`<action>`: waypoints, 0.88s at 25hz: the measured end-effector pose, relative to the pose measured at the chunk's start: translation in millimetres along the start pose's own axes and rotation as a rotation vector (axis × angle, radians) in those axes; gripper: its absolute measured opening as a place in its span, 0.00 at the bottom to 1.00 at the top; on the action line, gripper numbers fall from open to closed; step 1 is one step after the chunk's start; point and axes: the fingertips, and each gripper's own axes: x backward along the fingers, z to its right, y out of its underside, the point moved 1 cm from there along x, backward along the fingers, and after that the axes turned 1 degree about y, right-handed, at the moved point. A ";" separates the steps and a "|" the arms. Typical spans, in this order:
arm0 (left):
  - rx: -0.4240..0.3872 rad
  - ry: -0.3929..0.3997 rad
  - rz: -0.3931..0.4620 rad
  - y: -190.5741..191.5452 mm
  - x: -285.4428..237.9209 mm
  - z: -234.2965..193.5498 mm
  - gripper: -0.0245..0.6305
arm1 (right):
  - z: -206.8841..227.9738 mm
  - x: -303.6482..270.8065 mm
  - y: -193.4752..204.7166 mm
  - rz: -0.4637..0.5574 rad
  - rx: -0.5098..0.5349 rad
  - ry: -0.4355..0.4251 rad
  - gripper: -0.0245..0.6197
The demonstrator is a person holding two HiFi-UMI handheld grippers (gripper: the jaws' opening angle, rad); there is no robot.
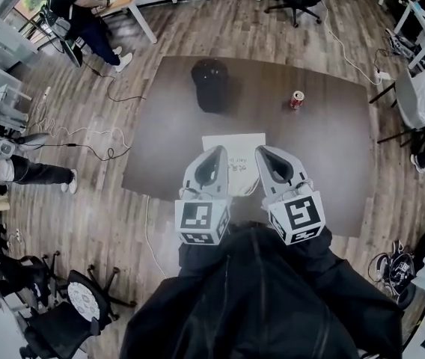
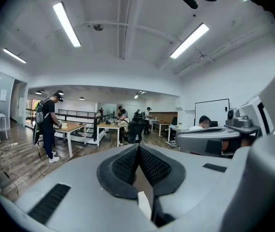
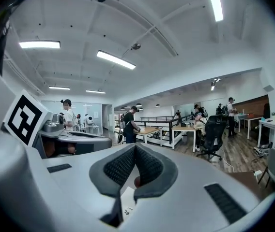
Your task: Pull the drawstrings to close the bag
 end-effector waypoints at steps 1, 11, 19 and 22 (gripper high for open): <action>-0.006 0.002 0.011 -4.8 2.0 0.0 0.09 | -1.7 1.2 -4.7 0.009 0.007 0.004 0.08; -0.039 0.026 0.052 -26.6 20.3 -25.8 0.09 | -27.9 -18.9 -33.1 0.033 0.060 0.049 0.07; -0.033 0.046 0.052 -30.2 26.9 -42.2 0.09 | -47.6 -26.3 -44.6 0.053 0.084 0.051 0.07; -0.030 0.058 0.054 -29.4 25.8 -42.4 0.09 | -50.0 -25.9 -46.5 0.055 0.098 0.057 0.07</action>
